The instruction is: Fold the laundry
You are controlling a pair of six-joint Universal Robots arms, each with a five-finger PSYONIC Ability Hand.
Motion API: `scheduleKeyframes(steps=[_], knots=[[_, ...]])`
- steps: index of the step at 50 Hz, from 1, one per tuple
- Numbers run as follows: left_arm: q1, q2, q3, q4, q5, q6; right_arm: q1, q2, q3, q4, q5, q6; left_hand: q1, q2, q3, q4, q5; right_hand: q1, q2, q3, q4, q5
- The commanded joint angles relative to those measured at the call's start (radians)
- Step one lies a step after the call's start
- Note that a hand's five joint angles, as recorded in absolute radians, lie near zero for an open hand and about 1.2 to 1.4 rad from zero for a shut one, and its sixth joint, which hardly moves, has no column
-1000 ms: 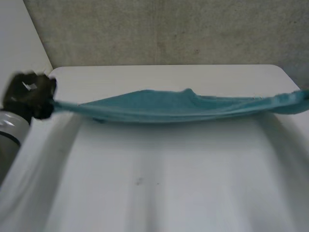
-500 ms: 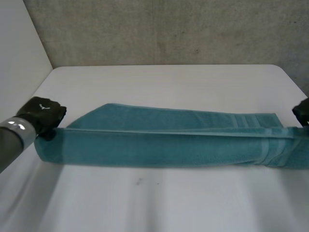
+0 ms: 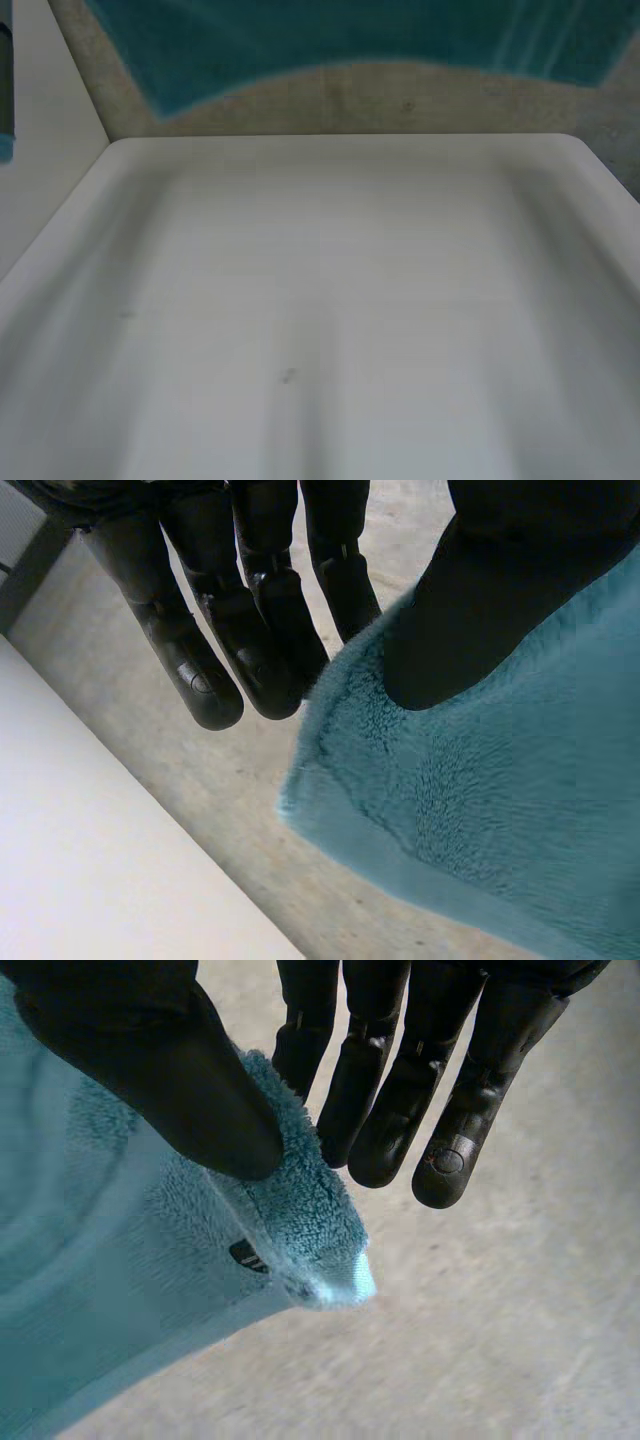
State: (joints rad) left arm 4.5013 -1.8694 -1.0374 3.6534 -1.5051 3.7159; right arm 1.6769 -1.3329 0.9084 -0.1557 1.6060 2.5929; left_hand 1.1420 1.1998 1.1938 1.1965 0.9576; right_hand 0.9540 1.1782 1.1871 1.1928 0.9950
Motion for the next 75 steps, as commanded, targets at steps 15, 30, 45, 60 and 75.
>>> scheduleKeyframes(steps=[15, 30, 45, 60, 75], knots=[[0.058, -0.186, -0.635, 0.14, 0.129, -0.025, -0.009, 0.253, 0.546, 0.022, -0.138, -0.013, 0.254, 0.196, 0.202, 0.2, 0.264, 0.442, 0.218, 0.209, 0.203, 0.227], [0.17, 0.107, -0.868, -0.312, 0.128, 0.093, -0.104, 0.066, 0.698, 0.504, -0.143, -0.344, 0.254, 0.196, 0.202, 0.2, 0.264, 0.442, 0.218, 0.209, 0.203, 0.227], [0.262, 0.169, -0.813, -0.443, 0.281, 0.246, -0.204, 0.021, 0.686, 0.437, -0.17, -0.455, 0.254, 0.196, 0.202, 0.2, 0.264, 0.442, 0.218, 0.209, 0.203, 0.227], [0.062, -0.396, -0.301, -0.096, 0.174, 0.17, -0.043, 0.422, 0.31, 0.203, 0.023, -0.255, 0.254, 0.196, 0.202, 0.2, 0.264, 0.442, 0.218, 0.209, 0.203, 0.227], [0.021, -0.576, -0.115, -0.033, 0.186, 0.173, 0.003, 0.566, 0.144, 0.145, 0.121, -0.244, -0.554, -0.612, -0.606, -0.609, -0.544, -0.779, -1.004, -1.013, -1.018, -0.995]])
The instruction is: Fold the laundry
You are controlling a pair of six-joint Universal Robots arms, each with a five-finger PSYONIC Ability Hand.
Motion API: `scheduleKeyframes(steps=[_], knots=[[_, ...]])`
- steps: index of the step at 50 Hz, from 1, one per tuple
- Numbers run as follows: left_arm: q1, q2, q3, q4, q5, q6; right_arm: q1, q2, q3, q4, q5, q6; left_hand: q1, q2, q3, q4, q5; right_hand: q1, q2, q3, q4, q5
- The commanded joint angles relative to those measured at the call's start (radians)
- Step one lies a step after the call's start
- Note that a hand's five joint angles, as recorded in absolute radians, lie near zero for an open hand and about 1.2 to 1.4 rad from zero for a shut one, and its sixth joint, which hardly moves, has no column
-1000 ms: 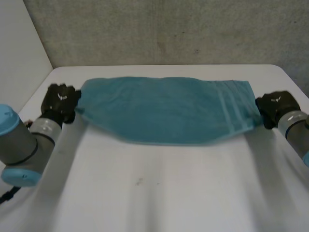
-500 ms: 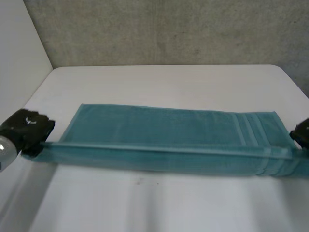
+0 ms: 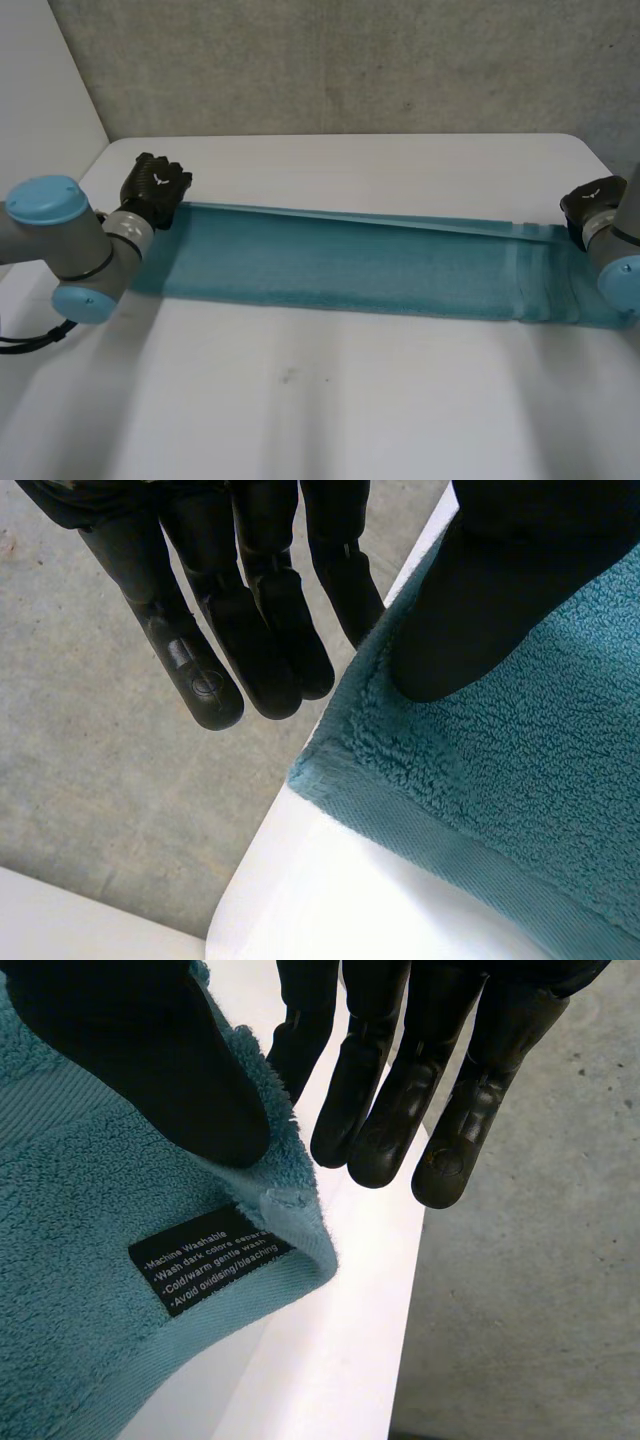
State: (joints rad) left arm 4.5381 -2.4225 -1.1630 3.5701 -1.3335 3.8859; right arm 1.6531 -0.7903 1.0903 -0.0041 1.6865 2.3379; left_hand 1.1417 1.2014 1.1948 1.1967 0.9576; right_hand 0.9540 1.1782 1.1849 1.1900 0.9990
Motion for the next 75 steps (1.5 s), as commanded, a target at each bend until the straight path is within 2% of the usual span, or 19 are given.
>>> scheduleKeyframes(steps=[1, 2, 5, 9, 13, 17, 19, 23, 26, 31, 34, 37, 43, 49, 63, 65, 75], knots=[[-0.016, -0.023, 0.011, 0.05, 0.014, 0.003, 0.033, 0.023, -0.041, -0.008, 0.045, 0.015, -0.558, -0.618, -0.611, -0.613, -0.549, -0.779, -1.004, -1.01, -1.015, -0.999], [-0.019, -0.021, 0.006, 0.059, 0.013, 0.003, 0.034, 0.02, -0.043, -0.019, 0.054, 0.029, -0.93, -0.99, -0.983, -0.985, -0.921, -0.779, -1.004, -1.01, -1.015, -0.999], [-0.042, -0.006, -0.036, 0.125, 0.013, 0.003, 0.039, 0.002, -0.032, -0.054, 0.056, 0.075, -0.967, -1.027, -1.02, -1.022, -0.958, -0.779, -1.004, -1.01, -1.015, -0.999], [-0.056, 0.048, -0.087, 0.165, 0.005, 0.003, 0.03, -0.122, 0.016, -0.091, 0.047, 0.164, -0.967, -1.027, -1.02, -1.022, -0.958, -0.779, -1.004, -1.01, -1.015, -0.999], [-0.056, 0.118, -0.15, 0.167, -0.003, -0.002, 0.024, -0.268, 0.111, -0.122, 0.003, 0.253, -0.967, -1.027, -1.02, -1.022, -0.958, -0.779, -1.004, -1.01, -1.015, -0.999], [-0.057, 0.212, -0.231, 0.161, -0.006, -0.011, 0.016, -0.414, 0.218, -0.155, -0.093, 0.333, -0.967, -1.027, -1.02, -1.022, -0.958, -0.779, -1.004, -1.01, -1.015, -0.999], [-0.057, 0.273, -0.297, 0.16, -0.004, -0.026, -0.028, -0.498, 0.285, -0.158, -0.145, 0.365, -0.967, -1.027, -1.02, -1.022, -0.958, -0.779, -1.004, -1.01, -1.015, -0.999], [-0.059, 0.353, -0.383, 0.16, -0.004, -0.074, -0.128, -0.586, 0.393, -0.136, -0.26, 0.376, -0.967, -1.027, -1.02, -1.022, -0.958, -0.779, -1.004, -1.01, -1.015, -0.999], [-0.06, 0.422, -0.461, 0.156, -0.006, -0.163, -0.183, -0.609, 0.474, -0.078, -0.367, 0.376, -0.967, -1.027, -1.02, -1.022, -0.958, -0.779, -1.004, -1.01, -1.015, -0.999], [-0.082, 0.49, -0.556, 0.096, -0.004, -0.348, -0.278, -0.609, 0.577, 0.004, -0.475, 0.37, -0.967, -1.027, -1.02, -1.022, -0.958, -0.693, -0.917, -0.924, -0.929, -0.913], [-0.097, 0.513, -0.579, 0.038, -0.004, -0.426, -0.324, -0.593, 0.64, 0.01, -0.519, 0.353, -0.967, -1.027, -1.02, -1.022, -0.958, -0.567, -0.792, -0.798, -0.803, -0.787], [-0.106, 0.53, -0.59, 0.009, -0.004, -0.457, -0.338, -0.557, 0.687, -0.011, -0.56, 0.305, -0.967, -1.027, -1.02, -1.022, -0.958, -0.452, -0.677, -0.683, -0.689, -0.672], [-0.108, 0.534, -0.603, 0.007, -0.01, -0.464, -0.372, -0.478, 0.72, -0.099, -0.587, 0.236, -0.966, -1.026, -1.019, -1.021, -0.957, -0.349, -0.574, -0.58, -0.585, -0.569], [-0.108, 0.534, -0.604, 0.007, -0.055, -0.471, -0.381, -0.4, 0.717, -0.172, -0.587, 0.219, -0.967, -1.027, -1.02, -1.022, -0.958, -0.302, -0.527, -0.533, -0.538, -0.522], [-0.102, 0.53, -0.621, 0.025, -0.059, -0.473, -0.383, -0.362, 0.706, -0.2, -0.587, 0.219, -0.967, -1.027, -1.02, -1.022, -0.958, -0.264, -0.488, -0.495, -0.5, -0.484], [-0.102, 0.53, -0.621, 0.024, -0.058, -0.473, -0.385, -0.342, 0.701, -0.217, -0.587, 0.219, -0.967, -1.027, -1.02, -1.022, -0.958, -0.153, -0.377, -0.384, -0.389, -0.373], [-0.102, 0.531, -0.632, 0.026, -0.055, -0.473, -0.385, -0.299, 0.672, -0.235, -0.582, 0.218, -0.967, -1.027, -1.02, -1.022, -0.958, -0.077, -0.301, -0.307, -0.313, -0.296]])
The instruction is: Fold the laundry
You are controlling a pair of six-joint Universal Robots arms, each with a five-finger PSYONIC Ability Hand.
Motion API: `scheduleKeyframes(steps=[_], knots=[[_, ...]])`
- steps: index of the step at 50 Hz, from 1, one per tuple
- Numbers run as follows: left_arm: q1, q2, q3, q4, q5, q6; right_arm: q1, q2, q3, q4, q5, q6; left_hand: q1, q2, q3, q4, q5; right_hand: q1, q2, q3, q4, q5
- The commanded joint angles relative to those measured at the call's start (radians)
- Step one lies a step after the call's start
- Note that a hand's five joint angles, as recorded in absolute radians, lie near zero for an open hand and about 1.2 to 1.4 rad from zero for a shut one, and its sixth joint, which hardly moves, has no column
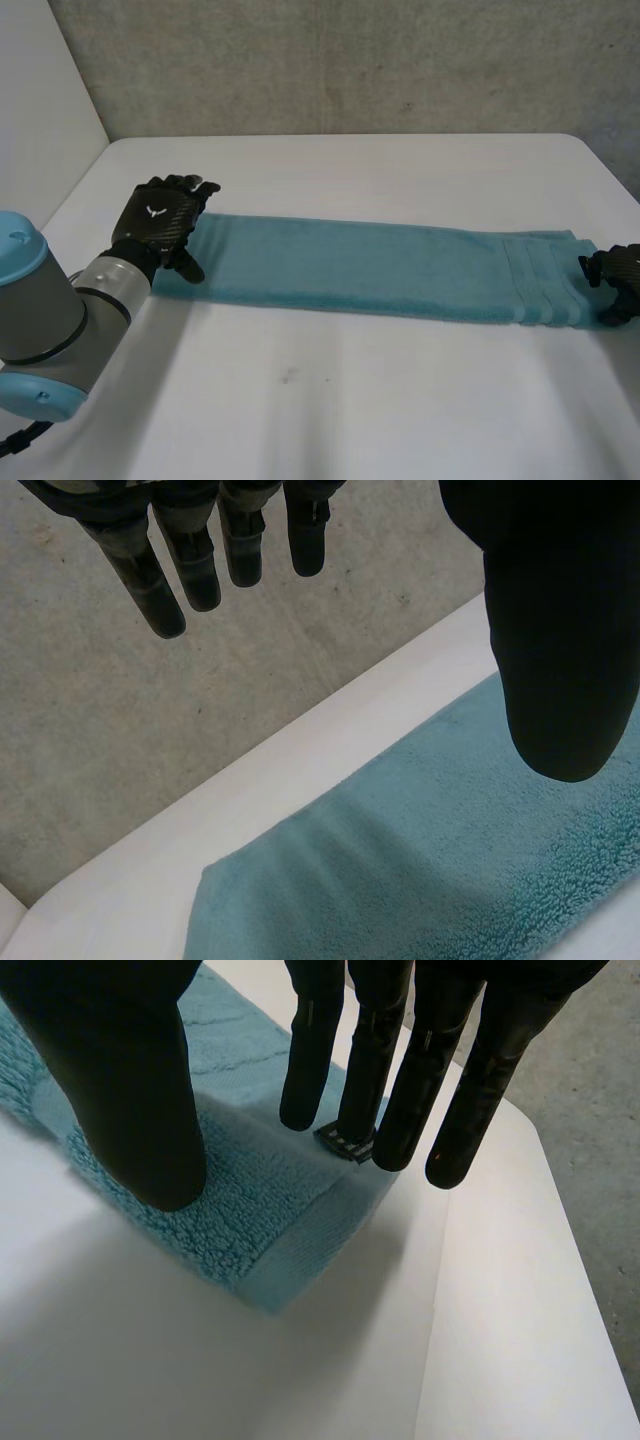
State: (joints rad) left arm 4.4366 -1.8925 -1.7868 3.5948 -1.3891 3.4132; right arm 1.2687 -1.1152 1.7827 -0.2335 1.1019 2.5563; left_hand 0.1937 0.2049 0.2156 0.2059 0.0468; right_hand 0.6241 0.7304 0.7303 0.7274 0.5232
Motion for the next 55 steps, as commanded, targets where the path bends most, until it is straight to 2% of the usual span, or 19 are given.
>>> scheduleKeyframes(steps=[1, 3, 4, 9, 15, 16, 20, 23, 29, 38, 39, 43, 48, 50, 55], knots=[[-0.002, 0.003, -0.009, 0.001, 0.002, 0.0, -0.002, 0.029, -0.025, -0.007, 0.004, -0.001, -0.019, -0.03, -0.041, -0.031, -0.047, 0.443, 0.336, 0.336, 0.339, 0.369], [-0.005, 0.003, -0.011, 0.001, 0.002, 0.0, -0.003, 0.031, -0.028, -0.012, 0.006, -0.001, -0.019, -0.03, -0.041, -0.031, -0.047, 0.739, 0.633, 0.633, 0.636, 0.666], [-0.006, 0.003, -0.011, 0.001, 0.001, 0.0, -0.005, 0.031, -0.029, -0.017, 0.009, -0.001, -0.019, -0.03, -0.041, -0.031, -0.047, 0.772, 0.666, 0.666, 0.669, 0.698], [-0.008, 0.006, -0.014, 0.001, 0.001, 0.0, -0.023, 0.029, -0.037, -0.05, 0.021, 0.002, -0.019, -0.03, -0.041, -0.031, -0.047, 0.772, 0.666, 0.666, 0.669, 0.698], [-0.005, 0.006, -0.014, -0.001, 0.001, 0.0, -0.048, 0.04, -0.086, -0.056, 0.104, 0.002, -0.019, -0.03, -0.041, -0.031, -0.047, 0.772, 0.666, 0.666, 0.669, 0.698], [-0.005, 0.006, -0.014, -0.001, 0.001, 0.0, -0.07, 0.054, -0.124, -0.056, 0.169, -0.001, -0.019, -0.03, -0.041, -0.031, -0.047, 0.772, 0.666, 0.666, 0.669, 0.698], [-0.002, 0.007, -0.016, -0.001, -0.001, 0.0, -0.133, 0.075, -0.207, -0.04, 0.28, -0.037, -0.019, -0.03, -0.041, -0.031, -0.047, 0.772, 0.666, 0.666, 0.669, 0.698], [0.001, 0.015, -0.022, -0.001, -0.001, 0.0, -0.163, 0.071, -0.249, -0.037, 0.328, -0.092, -0.019, -0.03, -0.041, -0.031, -0.047, 0.772, 0.666, 0.666, 0.669, 0.698], [0.004, 0.027, -0.022, -0.001, -0.005, 0.0, -0.112, 0.057, -0.292, -0.032, 0.335, -0.154, -0.019, -0.03, -0.041, -0.031, -0.047, 0.772, 0.666, 0.666, 0.669, 0.698], [0.015, 0.05, -0.022, -0.001, -0.01, 0.0, 0.28, -0.018, -0.376, -0.038, 0.332, -0.08, -0.019, -0.03, -0.041, -0.031, -0.047, 0.772, 0.666, 0.666, 0.669, 0.698], [0.017, 0.052, -0.022, -0.001, -0.01, 0.0, 0.37, -0.018, -0.4, -0.041, 0.331, -0.084, -0.019, -0.03, -0.041, -0.031, -0.047, 0.772, 0.666, 0.666, 0.669, 0.698], [0.027, 0.061, -0.022, -0.001, -0.011, -0.002, 0.598, 0.001, -0.474, -0.044, 0.331, -0.085, -0.019, -0.03, -0.041, -0.031, -0.047, 0.772, 0.666, 0.666, 0.669, 0.698], [0.037, 0.061, -0.022, -0.001, -0.01, -0.002, 0.783, 0.101, -0.56, -0.052, 0.329, -0.085, -0.019, -0.03, -0.041, -0.031, -0.047, 0.772, 0.666, 0.666, 0.669, 0.698], [0.037, 0.061, -0.022, -0.001, -0.01, -0.002, 0.918, 0.185, -0.63, -0.053, 0.326, -0.084, -0.019, -0.03, -0.041, -0.031, -0.047, 0.772, 0.666, 0.666, 0.669, 0.698], [0.05, 0.061, -0.022, -0.001, -0.008, -0.002, 1.073, 0.317, -0.706, -0.053, 0.313, -0.082, -0.019, -0.03, -0.041, -0.031, -0.047, 0.772, 0.666, 0.666, 0.669, 0.698]])
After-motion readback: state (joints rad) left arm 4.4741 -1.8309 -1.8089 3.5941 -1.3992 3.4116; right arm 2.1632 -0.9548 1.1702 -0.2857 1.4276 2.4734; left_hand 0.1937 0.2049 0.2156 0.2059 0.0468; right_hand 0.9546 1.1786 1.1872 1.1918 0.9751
